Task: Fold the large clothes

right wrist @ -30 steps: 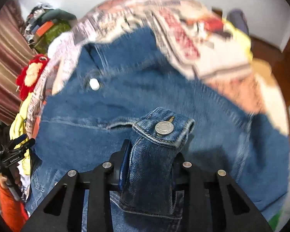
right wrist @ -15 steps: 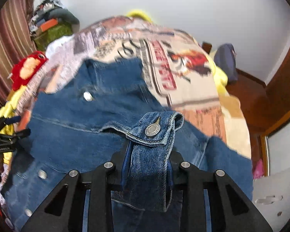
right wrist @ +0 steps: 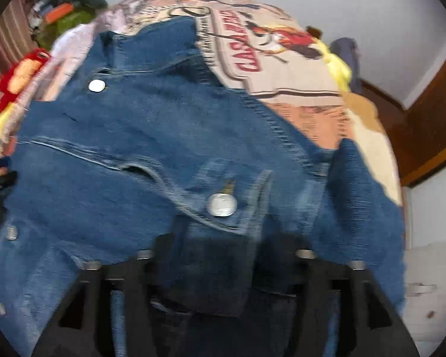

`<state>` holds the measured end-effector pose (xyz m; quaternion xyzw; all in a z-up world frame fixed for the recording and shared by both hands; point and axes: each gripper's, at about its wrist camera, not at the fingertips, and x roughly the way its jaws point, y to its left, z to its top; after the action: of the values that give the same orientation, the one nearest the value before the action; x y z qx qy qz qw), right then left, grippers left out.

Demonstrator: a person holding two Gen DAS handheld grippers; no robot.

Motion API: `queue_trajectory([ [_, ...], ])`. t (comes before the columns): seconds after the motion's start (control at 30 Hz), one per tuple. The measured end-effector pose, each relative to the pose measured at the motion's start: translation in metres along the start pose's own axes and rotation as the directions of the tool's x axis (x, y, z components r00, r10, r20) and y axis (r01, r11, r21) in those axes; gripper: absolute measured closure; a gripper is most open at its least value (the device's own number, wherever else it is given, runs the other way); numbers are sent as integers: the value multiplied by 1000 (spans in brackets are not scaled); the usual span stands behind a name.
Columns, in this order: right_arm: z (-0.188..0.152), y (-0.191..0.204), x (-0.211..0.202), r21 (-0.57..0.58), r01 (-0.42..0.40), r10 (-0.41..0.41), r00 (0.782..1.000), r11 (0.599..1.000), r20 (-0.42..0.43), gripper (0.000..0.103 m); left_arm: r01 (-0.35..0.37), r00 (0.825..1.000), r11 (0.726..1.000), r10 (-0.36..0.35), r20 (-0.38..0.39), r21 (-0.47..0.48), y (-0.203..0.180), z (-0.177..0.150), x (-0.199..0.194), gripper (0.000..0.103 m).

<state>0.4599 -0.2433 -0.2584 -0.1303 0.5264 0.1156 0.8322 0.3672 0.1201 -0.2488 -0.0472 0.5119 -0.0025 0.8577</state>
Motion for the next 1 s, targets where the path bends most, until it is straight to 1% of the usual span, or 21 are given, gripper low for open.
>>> queue_trajectory([
  [0.03,-1,-2,-2,-3,12,-12,1000,1000,7,32,-9,1000,1000,9,5,9,-1,0,-1,8],
  [0.1,-5,-6,-5,10,-14,14,1000,1000,7,32,-32,999,999,32,11,29,-4,-2,-3,8],
  [0.23,-9,-17,-21,85,-62,61,998,994,11,32,-57,998,998,57,1,38,-5,0,-8,8],
  [0.3,-10,-24,-37,117,-78,74,996,990,40,32,-79,997,996,78,16,50,-8,4,-17,8],
  [0.43,-16,-44,-73,151,-67,46,989,986,140,31,-92,993,994,88,78,55,-17,18,-39,8],
  [0.47,-18,-52,-83,164,-57,29,986,985,164,26,-89,992,995,83,99,52,-20,23,-46,8],
  [0.5,-20,-59,-91,179,-46,14,984,983,177,17,-85,990,995,78,115,50,-23,27,-52,8],
  [0.57,-25,-78,-108,228,-30,-19,977,973,210,12,-77,986,996,69,151,52,-31,37,-63,8],
  [0.6,-30,-90,-117,261,-34,-29,972,965,233,12,-76,984,996,66,166,56,-34,41,-68,8],
  [0.67,-38,-111,-126,321,-43,-39,969,946,246,11,-76,979,995,61,197,71,-46,50,-75,8],
  [0.7,-42,-119,-130,340,-48,-39,969,939,246,11,-75,978,994,58,201,78,-50,52,-75,8],
  [0.8,-65,-150,-134,432,-79,-29,971,899,238,11,-61,981,992,40,190,106,-67,60,-72,8],
  [0.83,-74,-160,-133,464,-89,-24,972,881,232,11,-54,982,992,32,185,116,-72,61,-70,8],
  [0.9,-96,-183,-123,547,-107,-4,980,830,198,11,-35,985,989,10,171,142,-86,62,-63,8],
  [0.93,-104,-191,-118,575,-117,14,984,810,180,11,-30,986,988,4,166,151,-92,60,-61,8],
  [1.0,-121,-207,-103,637,-147,72,987,757,143,11,-13,989,984,-13,146,175,-105,58,-52,8],
])
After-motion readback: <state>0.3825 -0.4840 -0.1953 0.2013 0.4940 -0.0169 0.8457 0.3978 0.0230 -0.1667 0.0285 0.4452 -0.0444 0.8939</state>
